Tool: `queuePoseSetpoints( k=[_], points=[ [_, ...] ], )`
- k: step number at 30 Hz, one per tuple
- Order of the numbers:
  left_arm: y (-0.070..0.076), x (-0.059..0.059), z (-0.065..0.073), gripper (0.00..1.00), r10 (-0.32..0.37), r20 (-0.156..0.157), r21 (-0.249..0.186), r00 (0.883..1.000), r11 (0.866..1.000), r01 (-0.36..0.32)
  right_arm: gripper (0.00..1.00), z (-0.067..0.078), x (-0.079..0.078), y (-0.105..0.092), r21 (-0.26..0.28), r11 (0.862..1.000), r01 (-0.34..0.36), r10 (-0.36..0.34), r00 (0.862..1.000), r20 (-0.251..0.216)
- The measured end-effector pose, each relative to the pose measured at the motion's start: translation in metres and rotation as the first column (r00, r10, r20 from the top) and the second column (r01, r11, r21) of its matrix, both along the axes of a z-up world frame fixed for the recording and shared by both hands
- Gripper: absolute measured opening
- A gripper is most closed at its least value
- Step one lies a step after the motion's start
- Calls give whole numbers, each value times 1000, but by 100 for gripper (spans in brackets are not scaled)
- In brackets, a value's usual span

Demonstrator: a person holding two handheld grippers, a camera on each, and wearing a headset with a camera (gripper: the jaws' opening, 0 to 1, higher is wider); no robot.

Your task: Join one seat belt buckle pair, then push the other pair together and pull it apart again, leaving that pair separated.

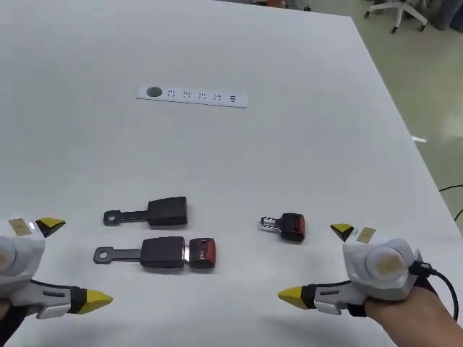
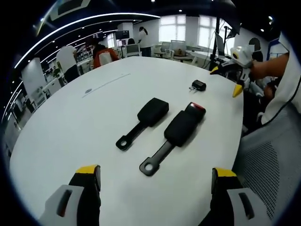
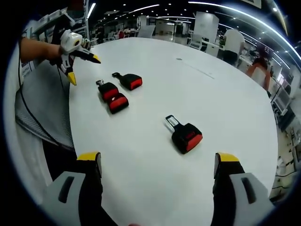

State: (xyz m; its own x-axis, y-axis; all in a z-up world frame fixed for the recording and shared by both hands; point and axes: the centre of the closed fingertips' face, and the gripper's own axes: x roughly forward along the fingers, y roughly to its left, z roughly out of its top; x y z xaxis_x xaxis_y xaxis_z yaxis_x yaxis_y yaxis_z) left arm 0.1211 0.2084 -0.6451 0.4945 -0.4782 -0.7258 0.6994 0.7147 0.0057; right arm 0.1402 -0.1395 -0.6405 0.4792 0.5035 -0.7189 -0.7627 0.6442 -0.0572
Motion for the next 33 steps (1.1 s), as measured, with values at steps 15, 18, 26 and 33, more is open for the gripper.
queuePoseSetpoints(
  k=[15, 18, 26, 33],
  points=[
    [8, -12, 5, 99, 49, 6, -21, 999, 999, -49, 100, 2, -3, 4, 31, 999, 27, -27, 1000, -7],
    [13, -13, 5, 100, 58, 8, -22, 998, 998, -58, 100, 9, -6, 7, 31, 999, 26, -26, 1000, -5],
    [10, -12, 7, 100, 76, 10, -35, 997, 997, -76, 100, 10, -4, 6, 30, 999, 28, -28, 1000, -10],
    [9, -14, 4, 100, 76, -1, -36, 997, 996, -76, 100, 1, 2, 0, 17, 999, 45, -45, 999, 17]
  ],
)
